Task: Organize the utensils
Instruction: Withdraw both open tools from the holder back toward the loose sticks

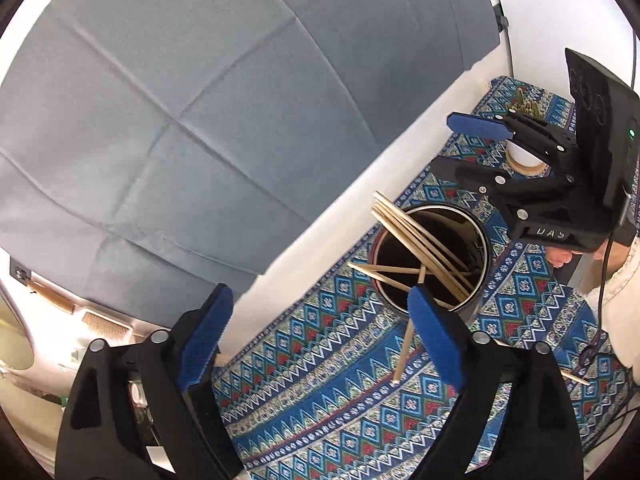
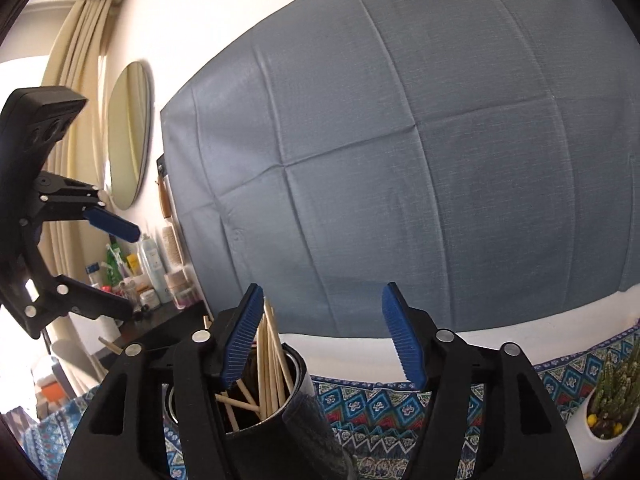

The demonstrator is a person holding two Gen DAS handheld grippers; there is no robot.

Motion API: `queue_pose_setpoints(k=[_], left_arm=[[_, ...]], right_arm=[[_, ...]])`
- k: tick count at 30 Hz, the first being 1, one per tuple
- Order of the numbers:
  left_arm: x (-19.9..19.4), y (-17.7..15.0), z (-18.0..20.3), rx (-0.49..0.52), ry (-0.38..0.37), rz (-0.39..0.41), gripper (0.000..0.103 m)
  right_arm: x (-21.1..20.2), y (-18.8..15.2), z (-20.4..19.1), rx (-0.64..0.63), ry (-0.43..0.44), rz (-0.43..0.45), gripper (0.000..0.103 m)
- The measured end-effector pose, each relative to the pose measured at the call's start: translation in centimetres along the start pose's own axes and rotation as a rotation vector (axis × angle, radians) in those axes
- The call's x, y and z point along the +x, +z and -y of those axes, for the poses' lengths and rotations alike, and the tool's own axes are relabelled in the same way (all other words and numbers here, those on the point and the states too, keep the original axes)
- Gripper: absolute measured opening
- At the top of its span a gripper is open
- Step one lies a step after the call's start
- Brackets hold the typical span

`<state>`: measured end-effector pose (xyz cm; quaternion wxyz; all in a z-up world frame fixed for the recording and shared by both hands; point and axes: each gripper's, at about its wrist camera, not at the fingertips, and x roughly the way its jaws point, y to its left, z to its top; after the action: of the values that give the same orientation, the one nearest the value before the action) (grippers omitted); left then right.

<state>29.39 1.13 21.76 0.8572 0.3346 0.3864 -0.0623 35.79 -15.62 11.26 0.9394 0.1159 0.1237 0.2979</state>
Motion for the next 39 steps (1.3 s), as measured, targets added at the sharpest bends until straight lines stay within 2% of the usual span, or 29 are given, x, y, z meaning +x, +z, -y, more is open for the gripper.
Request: queue_pose_setpoints(k=[1, 3, 5, 8, 11, 12, 14, 17, 19, 21, 24, 26, 30, 33, 35, 39], left_arm=[[-0.9, -0.8, -0.4, -0.010, 0.011, 0.045, 0.095], [-2.2, -2.3, -1.3, -0.056, -0.006, 0.099, 0.097], [-3.2, -3.9, -2.1, -0.109, -0.033, 0.138, 0.097], [-3.9, -6.8, -2.0, -0.149, -0.004, 0.212, 0.097], [-3.4, -9.6, -1.4, -0.207, -0.053, 0.219, 0.097], [-3.3, -10.5, -1.1, -0.231, -0.039, 0.236, 0.097], [-3.2, -12.0, -0.6, -0.277, -0.006, 0.261, 0.097], [-3.1, -13.9, 0.3, -0.352, -0.018, 0.269, 0.097], [-3.5, -15.0, 1.1, -0.395, -0.034, 0.287, 0.097], [-3.8, -16.0, 2.0, -0.426, -0.064, 0.304, 0.097], [-4.3, -17.1, 3.9, -0.457, -0.020, 0.304, 0.097], [-4.7, -17.9, 5.2, -0.481, -0.026, 0.304, 0.097], [-5.1, -19.8, 6.9, -0.568, -0.124, 0.314, 0.097], [-4.7, -21.0, 8.6, -0.626, -0.197, 0.291, 0.097], [-4.6, -21.6, 10.0, -0.635, -0.219, 0.287, 0.097], [-3.5, -22.0, 12.4, -0.627, -0.255, 0.268, 0.097]], right_arm=[[0.1, 0.1, 0.1, 0.028, -0.013, -0.011, 0.075], [0.6, 0.4, -0.1, 0.051, -0.002, -0.037, 0.077], [0.9, 0.6, -1.1, 0.014, -0.010, -0.063, 0.087], [0.7, 0.5, -3.1, -0.048, -0.018, -0.075, 0.087], [0.6, 0.1, -5.2, -0.099, 0.008, -0.109, 0.087], [0.5, -0.1, -5.9, -0.126, 0.000, -0.121, 0.087], [0.2, -0.5, -7.6, -0.207, -0.046, -0.139, 0.087], [-1.2, -1.3, -10.0, -0.322, -0.112, -0.147, 0.088], [-2.2, -1.7, -10.9, -0.346, -0.140, -0.163, 0.090], [-3.2, -2.1, -11.4, -0.340, -0.174, -0.180, 0.090], [-5.0, -2.5, -11.7, -0.312, -0.206, -0.198, 0.091], [-6.2, -2.9, -11.8, -0.290, -0.214, -0.209, 0.092], [-8.9, -4.1, -12.0, -0.271, -0.225, -0.244, 0.092], [-10.5, -5.7, -11.3, -0.207, -0.199, -0.310, 0.093], [-11.3, -6.9, -10.7, -0.168, -0.186, -0.364, 0.093], [-12.7, -9.6, -9.5, -0.147, -0.219, -0.436, 0.093]])
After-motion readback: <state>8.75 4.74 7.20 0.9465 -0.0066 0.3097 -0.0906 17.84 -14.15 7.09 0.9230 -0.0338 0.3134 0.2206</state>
